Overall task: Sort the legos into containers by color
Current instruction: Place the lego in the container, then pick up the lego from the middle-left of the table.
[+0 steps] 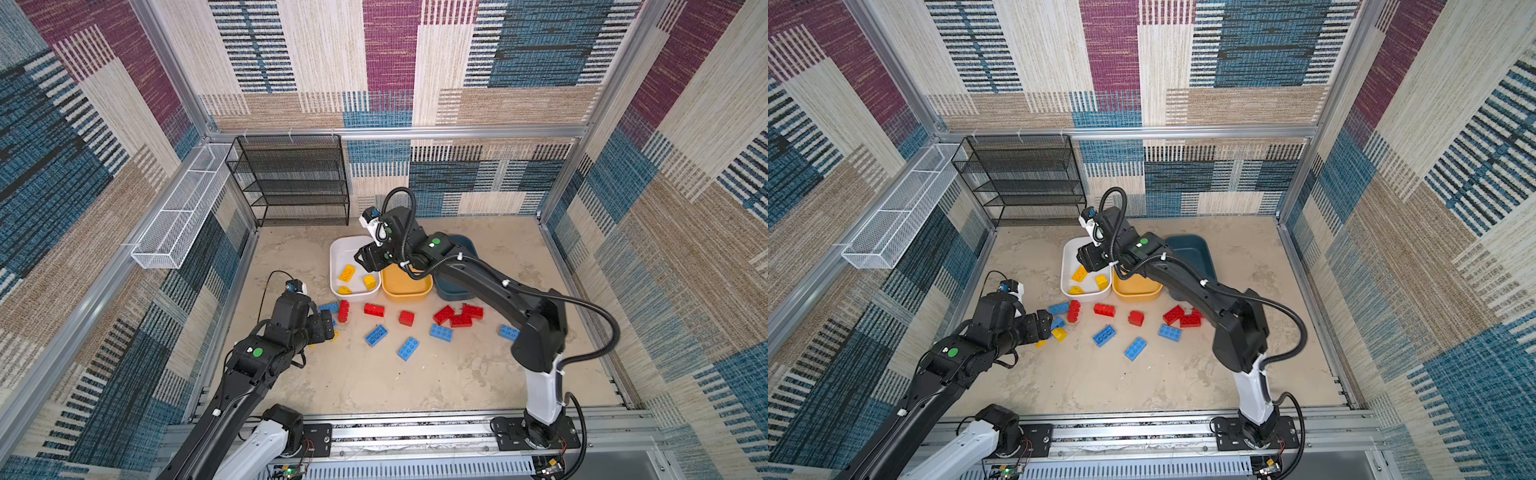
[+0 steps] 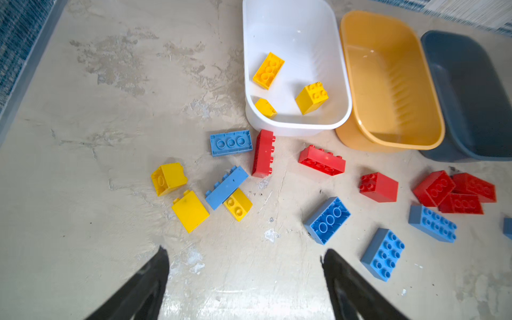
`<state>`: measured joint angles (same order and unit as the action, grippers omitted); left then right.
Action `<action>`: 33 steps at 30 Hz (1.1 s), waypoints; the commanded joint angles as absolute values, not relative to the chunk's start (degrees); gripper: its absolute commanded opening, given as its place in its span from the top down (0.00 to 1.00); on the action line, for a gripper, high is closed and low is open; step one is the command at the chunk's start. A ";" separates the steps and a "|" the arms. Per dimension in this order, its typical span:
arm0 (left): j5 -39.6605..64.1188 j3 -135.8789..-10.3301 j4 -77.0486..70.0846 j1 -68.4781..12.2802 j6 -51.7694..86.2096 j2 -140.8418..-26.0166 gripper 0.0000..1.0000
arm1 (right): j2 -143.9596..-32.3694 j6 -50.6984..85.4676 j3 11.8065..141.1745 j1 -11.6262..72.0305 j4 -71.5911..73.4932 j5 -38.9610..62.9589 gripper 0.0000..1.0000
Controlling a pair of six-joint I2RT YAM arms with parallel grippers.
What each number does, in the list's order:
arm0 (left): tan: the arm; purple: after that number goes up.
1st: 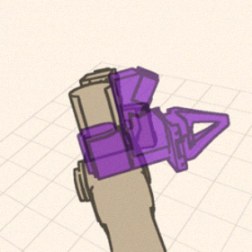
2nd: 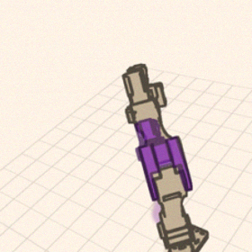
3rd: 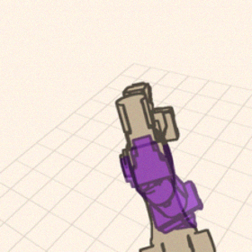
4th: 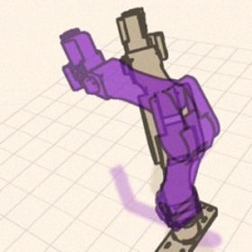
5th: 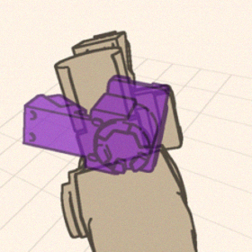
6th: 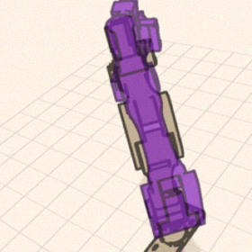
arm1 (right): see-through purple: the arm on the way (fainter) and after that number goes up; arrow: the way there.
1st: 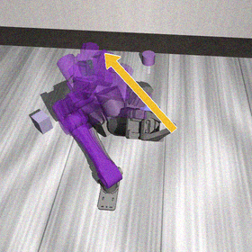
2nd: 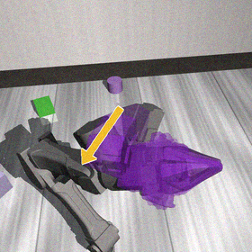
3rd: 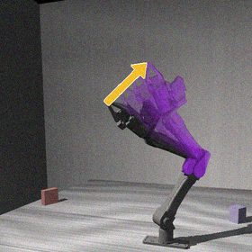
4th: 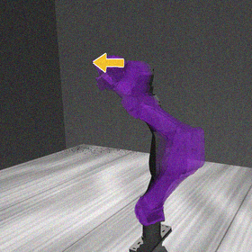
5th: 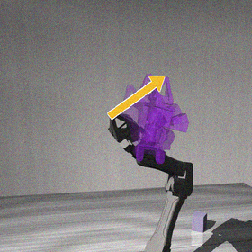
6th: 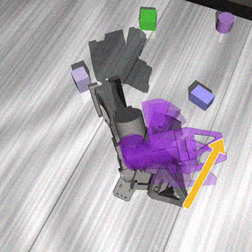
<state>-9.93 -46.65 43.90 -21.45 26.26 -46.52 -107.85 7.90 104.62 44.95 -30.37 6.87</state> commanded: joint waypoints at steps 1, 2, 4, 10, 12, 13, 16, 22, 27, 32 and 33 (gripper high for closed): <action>-8.98 -46.01 43.74 -21.60 29.60 -48.89 0.16 | -96.68 7.94 91.53 44.92 -16.09 5.43 0.27; -9.35 -45.49 43.24 -21.79 30.56 -49.89 0.17 | -92.97 8.38 86.03 44.89 -13.40 4.57 0.27; -9.67 -44.26 42.04 -21.86 32.07 -51.71 0.18 | -86.97 9.20 76.65 44.91 -9.25 3.93 0.26; -9.85 -42.15 38.75 -22.64 36.04 -59.89 0.21 | -72.57 12.12 55.15 44.91 -4.25 0.81 0.22; -9.91 -41.75 37.19 -23.03 37.31 -62.59 0.21 | -69.09 12.77 50.50 44.91 -3.74 0.14 0.20; -9.99 -41.71 36.55 -23.32 37.88 -63.75 0.21 | -67.88 13.12 48.80 44.91 -3.48 0.00 0.20; -10.13 -41.84 34.21 -23.85 39.01 -67.39 0.23 | -65.46 14.38 44.59 44.91 -2.30 0.47 0.19; -8.54 -43.06 30.67 -23.98 40.16 -76.82 0.32 | -64.27 15.81 40.78 44.91 -0.92 2.70 0.27; -9.18 -44.15 28.53 -23.97 40.27 -83.48 0.33 | -63.62 15.74 39.65 44.91 -0.27 3.44 0.28; -10.72 -46.26 28.60 -23.98 38.78 -87.34 0.33 | -64.00 15.79 39.63 44.87 -0.25 6.23 0.29; -10.97 -46.70 28.73 -23.93 38.52 -87.98 0.33 | -63.90 15.81 39.52 44.91 -0.48 6.33 0.29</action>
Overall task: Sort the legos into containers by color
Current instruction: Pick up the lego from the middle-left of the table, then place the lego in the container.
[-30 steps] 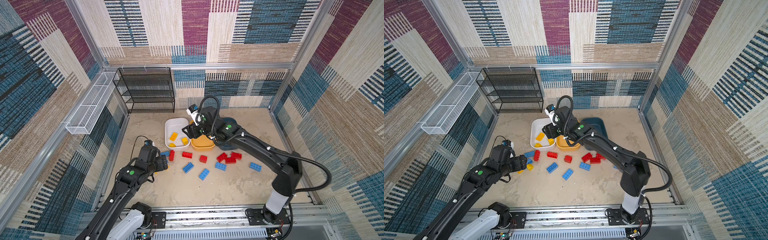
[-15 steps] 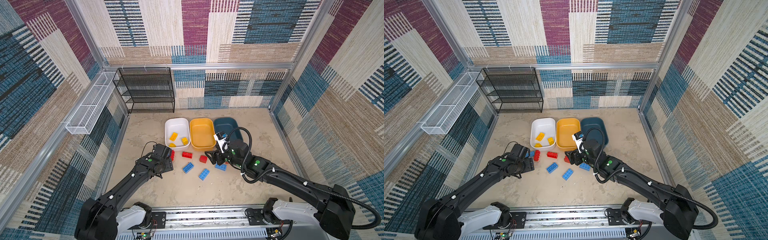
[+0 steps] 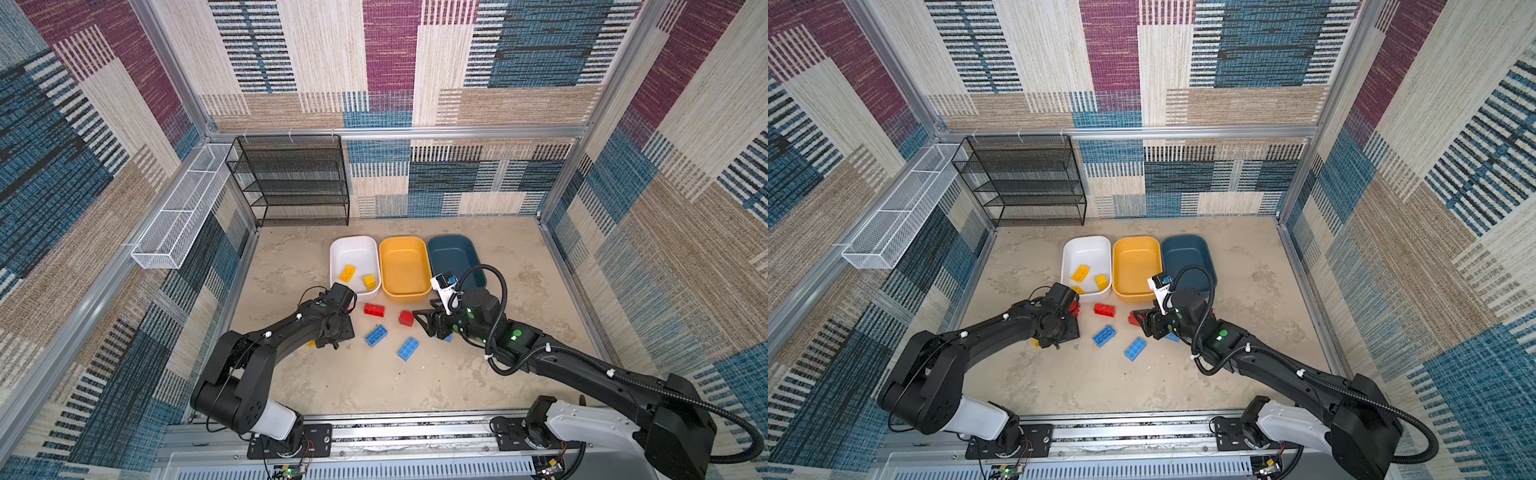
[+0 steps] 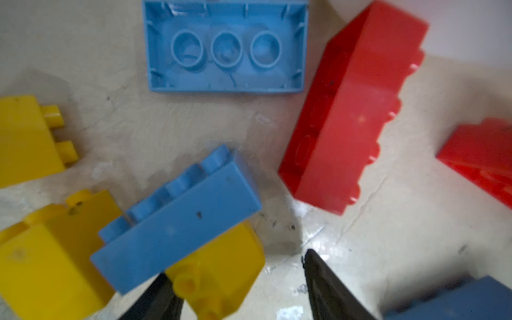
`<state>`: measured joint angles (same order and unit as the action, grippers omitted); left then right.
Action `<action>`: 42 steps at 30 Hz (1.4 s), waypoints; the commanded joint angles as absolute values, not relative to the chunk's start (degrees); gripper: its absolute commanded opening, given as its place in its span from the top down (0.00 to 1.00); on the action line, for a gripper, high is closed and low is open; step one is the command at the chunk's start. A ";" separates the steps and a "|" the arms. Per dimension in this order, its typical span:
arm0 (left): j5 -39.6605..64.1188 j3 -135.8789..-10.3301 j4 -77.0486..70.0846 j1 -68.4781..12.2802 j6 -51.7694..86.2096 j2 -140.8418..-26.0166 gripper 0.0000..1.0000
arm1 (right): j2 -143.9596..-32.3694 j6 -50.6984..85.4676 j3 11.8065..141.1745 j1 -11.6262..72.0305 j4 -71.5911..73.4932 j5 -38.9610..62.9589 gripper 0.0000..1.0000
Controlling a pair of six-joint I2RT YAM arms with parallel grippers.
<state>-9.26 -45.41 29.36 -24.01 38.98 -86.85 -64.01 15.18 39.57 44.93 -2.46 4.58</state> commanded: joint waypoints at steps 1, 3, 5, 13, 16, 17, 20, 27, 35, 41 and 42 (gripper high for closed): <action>-11.19 -47.16 28.83 -23.88 38.20 -88.59 0.34 | -63.74 15.80 39.46 44.91 -0.68 6.29 0.30; -11.58 -48.06 28.98 -23.95 37.63 -89.76 0.37 | -63.39 15.73 39.32 44.91 -0.92 5.98 0.30; -11.69 -48.74 28.97 -23.95 37.19 -90.73 0.40 | -63.02 15.73 39.29 44.87 -1.36 5.71 0.31; -11.25 -49.53 28.68 -23.95 36.08 -92.79 0.56 | -61.97 15.61 40.26 44.91 -2.90 5.54 0.32; -11.25 -49.50 28.90 -24.01 35.73 -92.31 0.62 | -61.86 15.64 40.52 44.91 -3.37 5.27 0.33; -11.16 -49.48 29.06 -24.07 35.60 -91.88 0.64 | -61.90 15.58 40.55 44.91 -3.49 5.27 0.33; -10.21 -49.88 30.02 -24.10 35.38 -89.92 0.67 | -62.01 15.59 40.60 44.91 -3.82 5.56 0.33; -8.53 -55.90 35.13 -24.26 33.20 -83.88 0.70 | -61.93 16.07 39.67 44.87 -3.08 6.91 0.33; -8.75 -70.16 38.17 -24.22 29.15 -88.59 0.69 | -62.03 15.90 38.85 44.91 -2.64 8.23 0.33; -5.90 -80.49 39.01 -22.47 28.08 -99.29 0.68 | -61.08 16.83 37.27 44.91 -2.27 8.87 0.33; -5.63 -82.26 39.52 -22.17 28.15 -101.07 0.68 | -60.81 16.98 37.03 44.91 -2.45 8.96 0.33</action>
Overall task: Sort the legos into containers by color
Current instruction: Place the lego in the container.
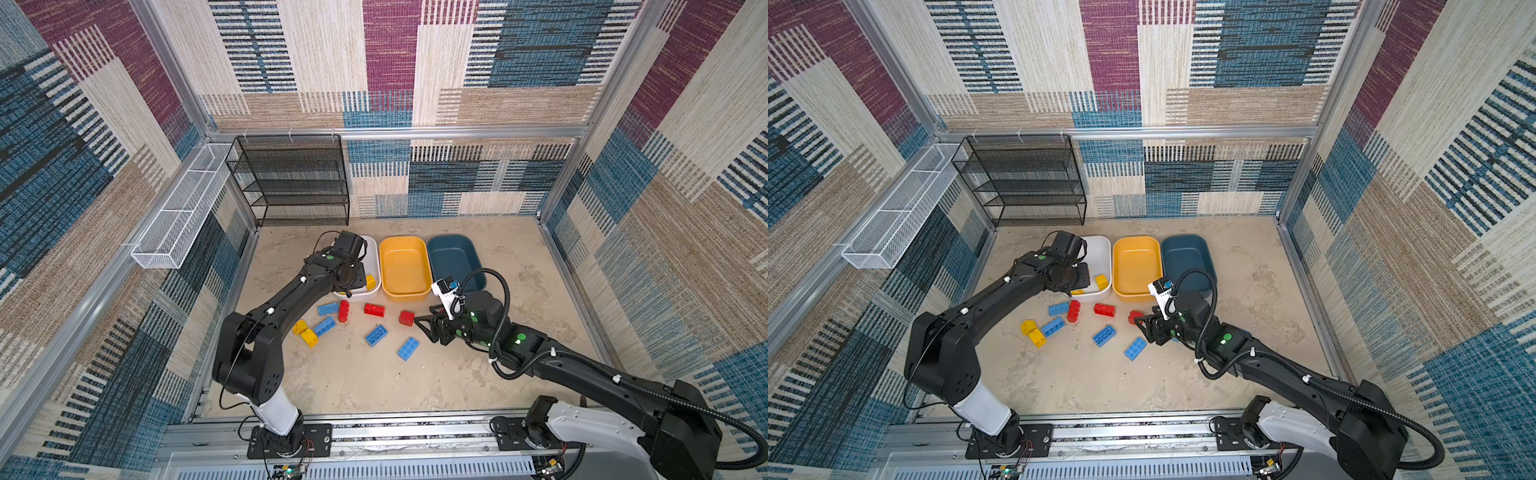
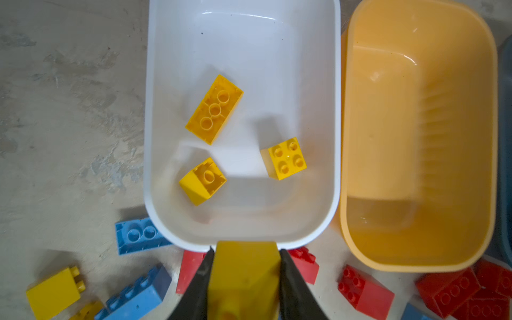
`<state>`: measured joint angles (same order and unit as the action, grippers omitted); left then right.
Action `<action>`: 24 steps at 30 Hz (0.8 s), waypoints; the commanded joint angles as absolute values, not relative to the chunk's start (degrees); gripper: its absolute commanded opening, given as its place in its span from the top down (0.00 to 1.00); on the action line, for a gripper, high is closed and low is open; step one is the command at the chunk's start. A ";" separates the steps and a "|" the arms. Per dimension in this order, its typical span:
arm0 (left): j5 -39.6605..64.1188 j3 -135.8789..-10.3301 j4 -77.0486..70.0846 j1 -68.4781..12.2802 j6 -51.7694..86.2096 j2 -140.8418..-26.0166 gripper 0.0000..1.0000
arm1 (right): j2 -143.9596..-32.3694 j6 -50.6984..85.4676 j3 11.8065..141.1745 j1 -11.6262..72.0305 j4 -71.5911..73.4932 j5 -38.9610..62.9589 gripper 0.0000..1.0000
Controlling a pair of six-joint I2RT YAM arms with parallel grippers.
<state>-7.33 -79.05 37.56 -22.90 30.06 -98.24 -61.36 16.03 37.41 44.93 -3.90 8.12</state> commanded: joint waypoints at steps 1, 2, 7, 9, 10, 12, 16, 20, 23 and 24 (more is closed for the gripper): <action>-5.77 -83.55 39.70 -22.21 27.85 -102.57 0.68 | -60.58 17.17 36.64 44.91 -2.64 8.89 0.33; -5.97 -84.71 39.69 -22.13 27.56 -103.82 0.68 | -60.28 17.29 36.35 44.91 -2.68 8.88 0.33; -5.59 -88.71 40.16 -20.66 27.47 -109.11 0.68 | -59.18 17.65 35.25 44.96 -3.14 8.71 0.33; -5.32 -90.16 40.68 -20.19 27.43 -110.61 0.64 | -59.31 17.51 35.75 44.91 -3.58 8.40 0.33; -5.28 -90.88 41.09 -20.03 27.39 -111.06 0.62 | -59.46 17.49 36.14 44.96 -3.83 8.27 0.33; -5.45 -91.86 41.61 -20.00 27.12 -111.11 0.56 | -59.63 17.15 37.06 44.96 -4.38 7.98 0.32; -6.60 -92.63 42.41 -19.87 26.97 -108.55 0.40 | -60.18 16.79 38.66 45.11 -4.39 7.82 0.29; -7.82 -90.63 42.54 -19.80 27.22 -101.74 0.23 | -63.32 16.79 40.96 46.91 -3.69 7.31 0.27; -8.60 -86.69 41.26 -19.80 27.43 -92.76 0.16 | -68.15 17.28 44.28 50.08 -3.41 4.88 0.27; -9.16 -84.76 40.51 -19.87 27.43 -88.73 0.16 | -70.26 17.92 45.36 50.86 -3.06 4.87 0.27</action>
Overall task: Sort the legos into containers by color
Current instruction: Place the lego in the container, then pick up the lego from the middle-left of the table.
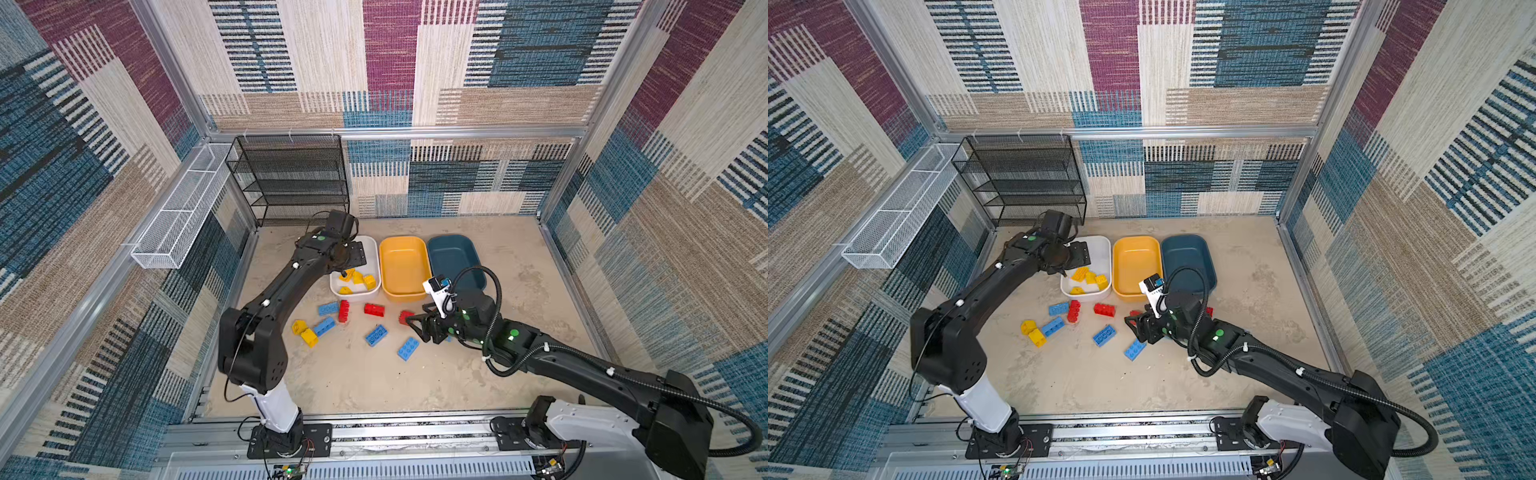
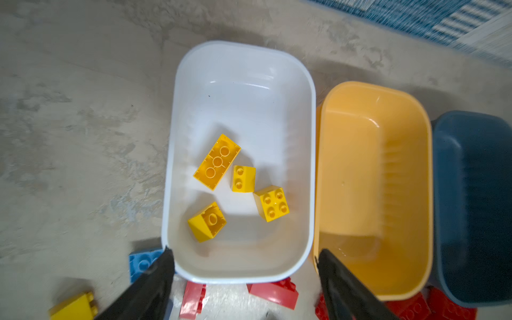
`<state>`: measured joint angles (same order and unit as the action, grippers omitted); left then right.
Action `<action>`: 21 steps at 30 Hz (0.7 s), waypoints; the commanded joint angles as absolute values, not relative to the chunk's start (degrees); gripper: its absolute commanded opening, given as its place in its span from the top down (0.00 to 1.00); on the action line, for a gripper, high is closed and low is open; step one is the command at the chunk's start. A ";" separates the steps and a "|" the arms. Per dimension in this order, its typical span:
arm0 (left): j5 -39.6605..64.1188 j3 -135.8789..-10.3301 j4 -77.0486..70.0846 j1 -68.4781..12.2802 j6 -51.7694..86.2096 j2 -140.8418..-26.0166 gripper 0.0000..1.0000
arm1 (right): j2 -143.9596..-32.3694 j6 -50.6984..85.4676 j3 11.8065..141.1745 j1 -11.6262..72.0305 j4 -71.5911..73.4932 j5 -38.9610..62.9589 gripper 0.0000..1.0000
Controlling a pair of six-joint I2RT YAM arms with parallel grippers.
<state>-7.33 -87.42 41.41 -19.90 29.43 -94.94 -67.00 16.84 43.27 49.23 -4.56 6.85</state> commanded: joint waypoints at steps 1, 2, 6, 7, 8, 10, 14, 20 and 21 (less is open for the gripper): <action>-9.49 -82.69 39.72 -19.83 27.60 -84.87 0.16 | -72.03 18.43 46.43 51.37 -2.55 5.28 0.27; -9.73 -80.72 38.82 -19.83 27.79 -80.85 0.15 | -73.92 18.92 47.44 51.72 -1.93 5.77 0.28; -11.60 -74.54 37.50 -19.71 28.49 -64.81 0.15 | -82.67 19.32 54.15 55.18 -0.71 6.44 0.31; -11.93 -73.82 37.60 -19.77 28.25 -61.68 0.15 | -84.82 19.48 56.17 56.03 -0.42 6.64 0.32; -12.17 -73.63 37.93 -19.70 27.76 -58.87 0.15 | -86.90 19.72 57.76 56.82 0.18 6.96 0.34; -12.44 -74.07 39.83 -19.72 26.77 -54.23 0.15 | -91.39 20.28 61.74 58.62 1.52 7.52 0.36; -14.15 -74.63 43.66 -19.76 26.10 -46.86 0.16 | -101.85 20.03 72.95 62.79 0.44 7.35 0.38; -15.55 -73.79 48.35 -19.70 25.94 -39.80 0.17 | -116.55 21.56 88.38 66.12 -1.96 7.28 0.44; -15.62 -73.83 49.22 -19.76 25.85 -39.28 0.17 | -118.26 21.46 90.63 66.63 -2.80 6.99 0.44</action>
